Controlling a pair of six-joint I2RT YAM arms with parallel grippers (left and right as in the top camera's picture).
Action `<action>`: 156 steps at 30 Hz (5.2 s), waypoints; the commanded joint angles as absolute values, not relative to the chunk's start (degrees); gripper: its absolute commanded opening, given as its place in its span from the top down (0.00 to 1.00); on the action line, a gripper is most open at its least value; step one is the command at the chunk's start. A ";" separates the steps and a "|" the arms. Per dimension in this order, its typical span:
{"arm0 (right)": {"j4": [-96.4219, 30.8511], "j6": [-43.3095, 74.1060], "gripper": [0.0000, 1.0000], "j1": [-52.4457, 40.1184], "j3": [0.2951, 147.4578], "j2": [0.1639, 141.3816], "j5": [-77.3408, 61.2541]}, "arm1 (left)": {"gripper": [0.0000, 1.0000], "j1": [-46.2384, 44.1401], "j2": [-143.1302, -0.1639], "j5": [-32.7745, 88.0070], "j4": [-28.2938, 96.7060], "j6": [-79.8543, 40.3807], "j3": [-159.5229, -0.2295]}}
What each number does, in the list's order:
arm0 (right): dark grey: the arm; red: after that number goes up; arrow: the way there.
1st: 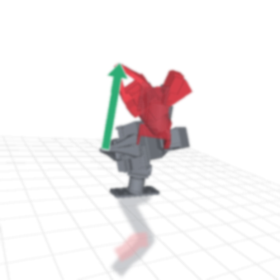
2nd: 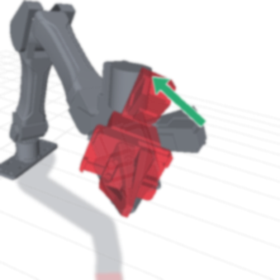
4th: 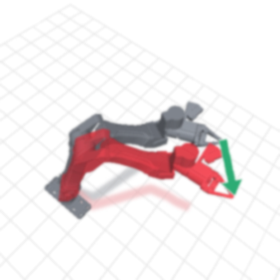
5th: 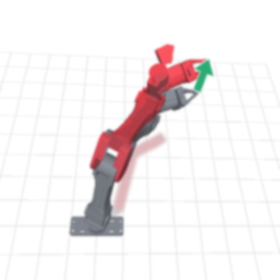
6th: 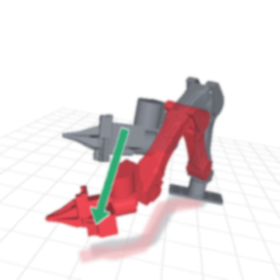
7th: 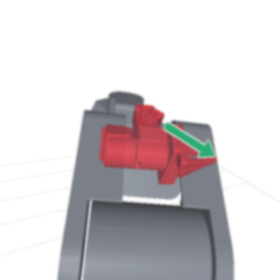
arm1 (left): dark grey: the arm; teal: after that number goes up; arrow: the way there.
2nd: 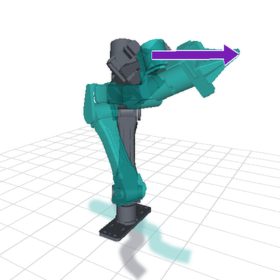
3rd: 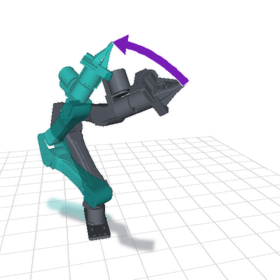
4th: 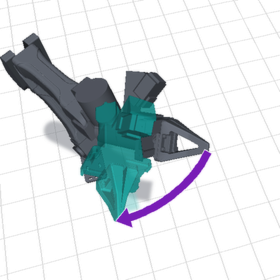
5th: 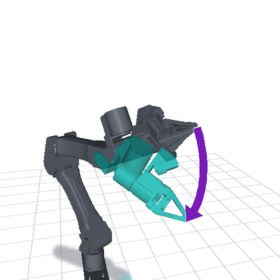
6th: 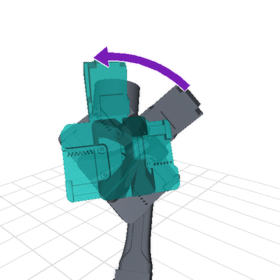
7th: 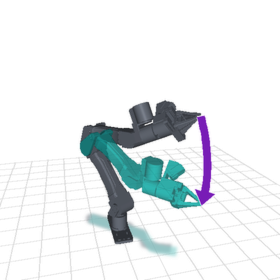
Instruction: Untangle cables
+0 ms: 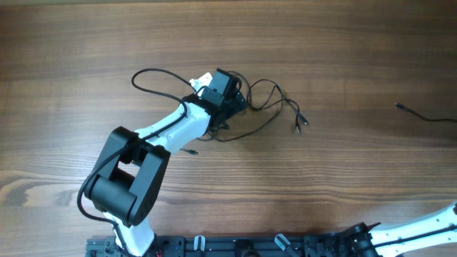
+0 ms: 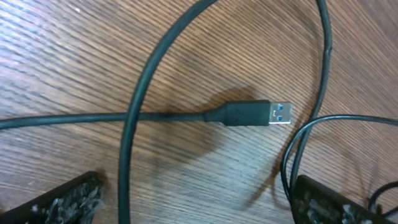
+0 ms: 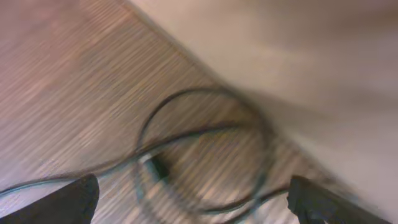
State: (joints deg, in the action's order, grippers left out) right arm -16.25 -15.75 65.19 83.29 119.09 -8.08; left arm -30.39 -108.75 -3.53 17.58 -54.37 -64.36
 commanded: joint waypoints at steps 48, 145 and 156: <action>-35.70 33.12 0.96 -21.17 83.57 114.15 -17.34 | 0.50 -28.08 -107.85 0.12 20.32 -42.39 -63.77; -27.05 -48.86 0.52 -13.13 63.26 98.65 -43.59 | 0.00 -27.77 -98.37 -4.58 30.33 -60.90 -63.77; -15.00 -53.98 0.30 -16.34 63.26 111.74 -48.75 | 0.00 -16.67 -98.35 8.05 31.07 -60.88 -63.77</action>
